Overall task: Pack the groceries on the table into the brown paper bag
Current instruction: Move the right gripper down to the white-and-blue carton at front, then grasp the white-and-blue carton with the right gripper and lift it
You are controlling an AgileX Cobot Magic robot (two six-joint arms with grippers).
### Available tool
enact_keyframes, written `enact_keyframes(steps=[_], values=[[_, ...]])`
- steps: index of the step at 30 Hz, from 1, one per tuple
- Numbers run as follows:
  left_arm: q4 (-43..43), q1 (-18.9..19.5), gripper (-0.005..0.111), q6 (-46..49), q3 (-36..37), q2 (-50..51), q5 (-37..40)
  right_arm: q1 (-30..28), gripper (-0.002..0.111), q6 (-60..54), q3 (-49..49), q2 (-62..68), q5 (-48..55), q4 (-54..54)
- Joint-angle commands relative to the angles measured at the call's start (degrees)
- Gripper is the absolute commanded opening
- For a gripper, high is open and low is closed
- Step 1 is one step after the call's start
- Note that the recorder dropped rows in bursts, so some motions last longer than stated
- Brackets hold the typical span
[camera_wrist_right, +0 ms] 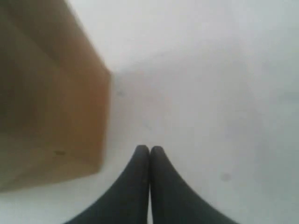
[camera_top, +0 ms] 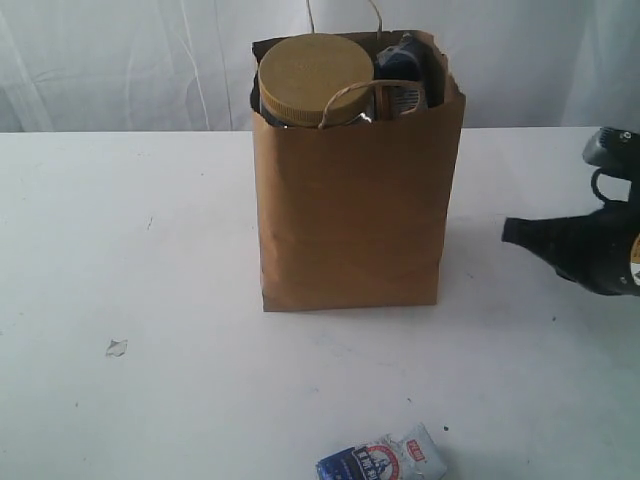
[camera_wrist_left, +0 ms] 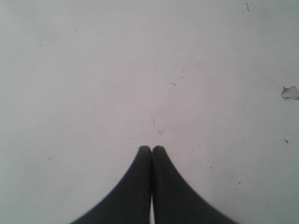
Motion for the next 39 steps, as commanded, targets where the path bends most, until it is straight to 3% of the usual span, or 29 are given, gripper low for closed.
enact_keyframes(steps=[1,5,9,14,18,25,29,32,37,39], values=[[0.1,-0.3,0.0,0.0,0.2,-0.2,-0.3,-0.3,0.0,-5.4,-3.6,0.6,20.3,-2.8],[0.1,-0.3,0.0,0.0,0.2,-0.2,-0.3,-0.3,0.0,-31.0,-6.2,2.7,32.7,5.0],[0.1,-0.3,0.0,0.0,0.2,-0.2,-0.3,-0.1,0.0,-67.6,-9.8,4.2,48.4,29.3],[0.1,-0.3,0.0,0.0,0.2,-0.2,-0.3,1.7,0.0,-86.5,-14.5,3.2,56.5,50.0],[0.1,-0.3,0.0,0.0,0.2,-0.2,-0.3,8.3,0.0,-99.3,-17.4,3.2,61.6,59.7],[0.1,-0.3,0.0,0.0,0.2,-0.2,-0.3,24.5,0.0,-116.2,-18.1,3.9,62.2,61.9],[0.1,-0.3,0.0,0.0,0.2,-0.2,-0.3,31.0,0.002,-128.9,-18.1,3.6,61.8,62.2],[0.1,-0.3,0.0,0.0,0.2,-0.2,-0.3,34.2,0.015,-130.6,-18.1,3.6,61.8,62.2],[0.1,-0.3,0.0,0.1,0.2,-0.2,-0.3,37.0,0.061,-130.7,-18.0,3.6,58.8,62.4],[0.1,-0.3,0.0,0.1,0.2,-0.2,-0.3,37.4,0.072,-130.7,-18.0,3.6,55.4,62.5]])
